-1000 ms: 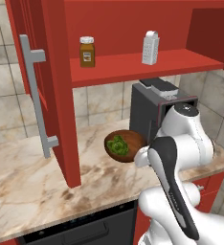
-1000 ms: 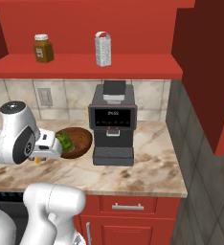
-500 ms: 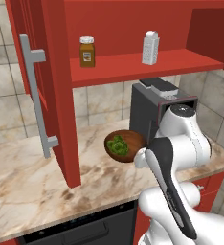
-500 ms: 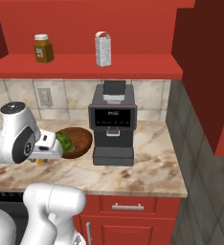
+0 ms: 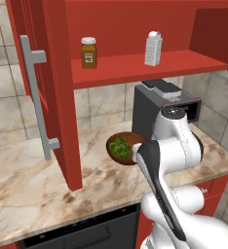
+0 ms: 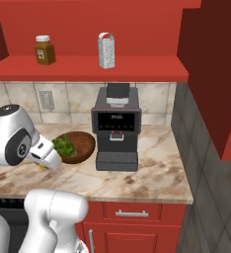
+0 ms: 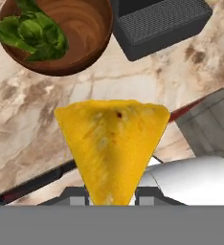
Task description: Pick the cheese from the fridge and the cheese grater from the cabinet and place them next to the salad bowl.
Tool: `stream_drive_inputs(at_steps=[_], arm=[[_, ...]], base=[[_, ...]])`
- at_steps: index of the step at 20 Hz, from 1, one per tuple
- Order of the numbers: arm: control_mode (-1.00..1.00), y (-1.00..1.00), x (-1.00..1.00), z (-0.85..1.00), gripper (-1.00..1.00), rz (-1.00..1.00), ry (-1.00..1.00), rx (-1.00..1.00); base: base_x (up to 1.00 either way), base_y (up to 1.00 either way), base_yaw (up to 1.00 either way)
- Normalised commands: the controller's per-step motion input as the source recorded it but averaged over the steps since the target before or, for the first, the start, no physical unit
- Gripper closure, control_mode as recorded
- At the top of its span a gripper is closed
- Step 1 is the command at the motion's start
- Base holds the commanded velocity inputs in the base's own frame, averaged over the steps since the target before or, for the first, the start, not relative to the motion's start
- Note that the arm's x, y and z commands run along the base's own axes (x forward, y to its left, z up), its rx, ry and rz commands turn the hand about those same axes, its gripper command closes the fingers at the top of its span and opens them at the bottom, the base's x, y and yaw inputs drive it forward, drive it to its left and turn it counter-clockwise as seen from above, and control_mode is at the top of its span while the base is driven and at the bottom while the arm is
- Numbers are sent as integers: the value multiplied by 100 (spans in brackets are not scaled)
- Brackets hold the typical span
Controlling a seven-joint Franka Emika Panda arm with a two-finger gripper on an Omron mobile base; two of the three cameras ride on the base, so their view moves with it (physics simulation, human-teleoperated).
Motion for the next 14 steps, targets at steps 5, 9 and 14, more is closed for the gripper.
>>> stream_drive_inputs(at_steps=[5,9,14], arm=[[-100,0,17,-24,100,-45,1,2],[-100,10,15,-26,100,-21,0,4],[-100,8,4,-38,100,-8,0,0]], base=[[0,0,0],[0,0,0],[0,0,0]])
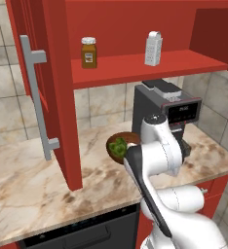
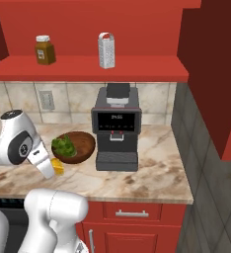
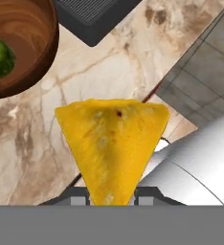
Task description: Pick the cheese from the fridge and the cheese grater from the cabinet and place them next to the salad bowl.
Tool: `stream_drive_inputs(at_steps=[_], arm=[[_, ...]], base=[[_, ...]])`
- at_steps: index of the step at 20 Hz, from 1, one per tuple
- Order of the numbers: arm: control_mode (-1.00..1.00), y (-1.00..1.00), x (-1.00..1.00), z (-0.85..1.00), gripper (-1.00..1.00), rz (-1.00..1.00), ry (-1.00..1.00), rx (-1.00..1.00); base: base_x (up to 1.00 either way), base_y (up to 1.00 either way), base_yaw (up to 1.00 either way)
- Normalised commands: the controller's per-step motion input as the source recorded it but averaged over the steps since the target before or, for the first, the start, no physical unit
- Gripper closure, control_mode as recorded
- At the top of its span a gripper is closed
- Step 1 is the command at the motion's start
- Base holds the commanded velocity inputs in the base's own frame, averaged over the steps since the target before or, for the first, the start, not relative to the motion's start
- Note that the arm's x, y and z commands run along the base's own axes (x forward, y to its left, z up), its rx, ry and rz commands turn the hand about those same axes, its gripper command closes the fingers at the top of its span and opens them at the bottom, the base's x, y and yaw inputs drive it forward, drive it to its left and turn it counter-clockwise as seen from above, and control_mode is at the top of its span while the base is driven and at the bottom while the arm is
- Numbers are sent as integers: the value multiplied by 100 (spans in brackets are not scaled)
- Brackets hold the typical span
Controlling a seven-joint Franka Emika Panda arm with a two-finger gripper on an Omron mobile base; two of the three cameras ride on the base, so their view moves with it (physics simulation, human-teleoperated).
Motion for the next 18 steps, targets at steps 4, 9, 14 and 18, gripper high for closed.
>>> stream_drive_inputs(at_steps=[4,9,14,18], arm=[[-100,0,11,-75,100,0,-2,-6],[-100,0,6,-35,100,-3,-24,-10],[-100,4,0,-2,100,-23,-12,-1],[-100,0,0,-16,100,-23,-3,0]], base=[[0,0,0],[0,0,0],[0,0,0],[0,0,0]])
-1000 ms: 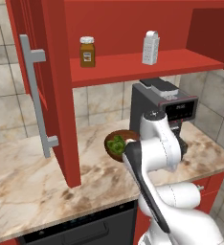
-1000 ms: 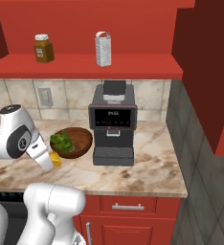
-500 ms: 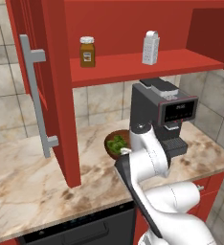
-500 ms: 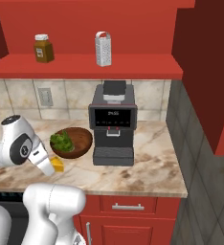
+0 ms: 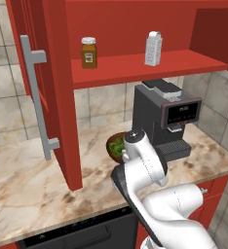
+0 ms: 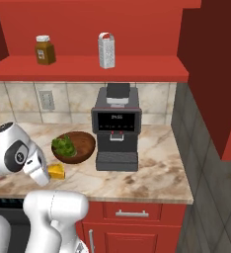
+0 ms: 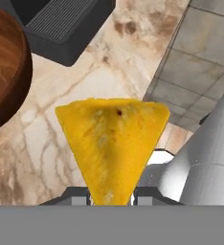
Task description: Pick the cheese from the fridge and the cheese grater from the cabinet and place them next to the salad bowl.
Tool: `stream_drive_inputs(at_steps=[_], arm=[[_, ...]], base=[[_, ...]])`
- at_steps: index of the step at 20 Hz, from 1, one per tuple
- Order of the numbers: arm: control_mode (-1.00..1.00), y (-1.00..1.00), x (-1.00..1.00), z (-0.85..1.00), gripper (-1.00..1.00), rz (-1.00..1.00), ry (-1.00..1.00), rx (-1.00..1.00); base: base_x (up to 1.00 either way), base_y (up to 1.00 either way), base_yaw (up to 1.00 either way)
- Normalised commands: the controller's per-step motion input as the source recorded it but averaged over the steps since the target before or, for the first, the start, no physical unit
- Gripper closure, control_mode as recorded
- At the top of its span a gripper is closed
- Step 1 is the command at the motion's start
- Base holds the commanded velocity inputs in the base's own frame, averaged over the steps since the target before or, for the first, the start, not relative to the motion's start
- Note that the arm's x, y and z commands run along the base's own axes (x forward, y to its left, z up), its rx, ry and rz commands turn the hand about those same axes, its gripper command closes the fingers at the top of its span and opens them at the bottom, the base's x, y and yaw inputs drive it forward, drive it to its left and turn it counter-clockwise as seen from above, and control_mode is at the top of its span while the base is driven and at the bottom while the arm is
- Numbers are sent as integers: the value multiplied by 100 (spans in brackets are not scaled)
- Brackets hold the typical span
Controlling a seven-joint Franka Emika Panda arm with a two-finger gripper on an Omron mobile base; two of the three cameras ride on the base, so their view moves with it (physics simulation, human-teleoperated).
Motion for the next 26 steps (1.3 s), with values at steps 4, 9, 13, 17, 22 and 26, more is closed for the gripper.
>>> stream_drive_inputs(at_steps=[4,9,13,17,22,26], arm=[[-100,3,9,-35,100,-22,-5,0],[-100,24,14,-27,100,-8,-4,0],[-100,31,13,-12,100,0,0,0],[-100,24,14,-7,100,5,0,0],[-100,8,19,-3,100,13,5,0],[-100,0,28,-1,100,15,11,0]], base=[[0,0,0],[0,0,0],[0,0,0],[0,0,0],[0,0,0],[0,0,0]])
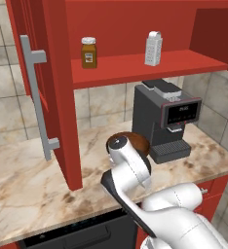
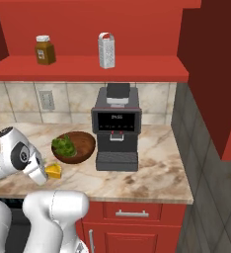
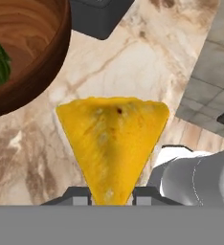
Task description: Pick the cheese from the fridge and the cheese grater from the cabinet and place them next to the salad bowl.
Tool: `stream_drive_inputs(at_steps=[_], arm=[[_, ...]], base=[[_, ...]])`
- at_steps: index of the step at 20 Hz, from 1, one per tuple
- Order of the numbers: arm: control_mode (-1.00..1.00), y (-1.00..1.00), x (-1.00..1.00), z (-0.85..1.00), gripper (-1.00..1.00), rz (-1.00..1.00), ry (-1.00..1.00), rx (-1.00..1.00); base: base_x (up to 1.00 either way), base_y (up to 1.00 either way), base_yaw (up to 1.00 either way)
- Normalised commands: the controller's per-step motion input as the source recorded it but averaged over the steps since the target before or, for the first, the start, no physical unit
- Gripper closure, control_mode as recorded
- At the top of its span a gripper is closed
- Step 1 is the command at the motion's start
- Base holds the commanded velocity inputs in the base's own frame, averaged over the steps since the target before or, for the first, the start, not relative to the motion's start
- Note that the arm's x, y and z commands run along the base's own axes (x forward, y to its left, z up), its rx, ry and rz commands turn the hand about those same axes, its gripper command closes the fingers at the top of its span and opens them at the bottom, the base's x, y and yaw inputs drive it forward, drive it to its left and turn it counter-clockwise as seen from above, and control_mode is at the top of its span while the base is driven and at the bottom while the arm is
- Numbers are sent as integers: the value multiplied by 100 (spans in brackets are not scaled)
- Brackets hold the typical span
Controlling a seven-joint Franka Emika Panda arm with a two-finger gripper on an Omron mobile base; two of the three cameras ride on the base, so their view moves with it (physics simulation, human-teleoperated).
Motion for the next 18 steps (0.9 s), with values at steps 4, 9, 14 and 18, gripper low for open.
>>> stream_drive_inputs(at_steps=[4,9,14,18], arm=[[-100,0,40,-1,100,10,4,0],[-100,0,3,-15,100,0,1,0],[-100,0,1,-26,100,0,6,0],[-100,0,14,-32,100,0,8,0]], base=[[0,0,0],[0,0,0],[0,0,0],[0,0,0]])
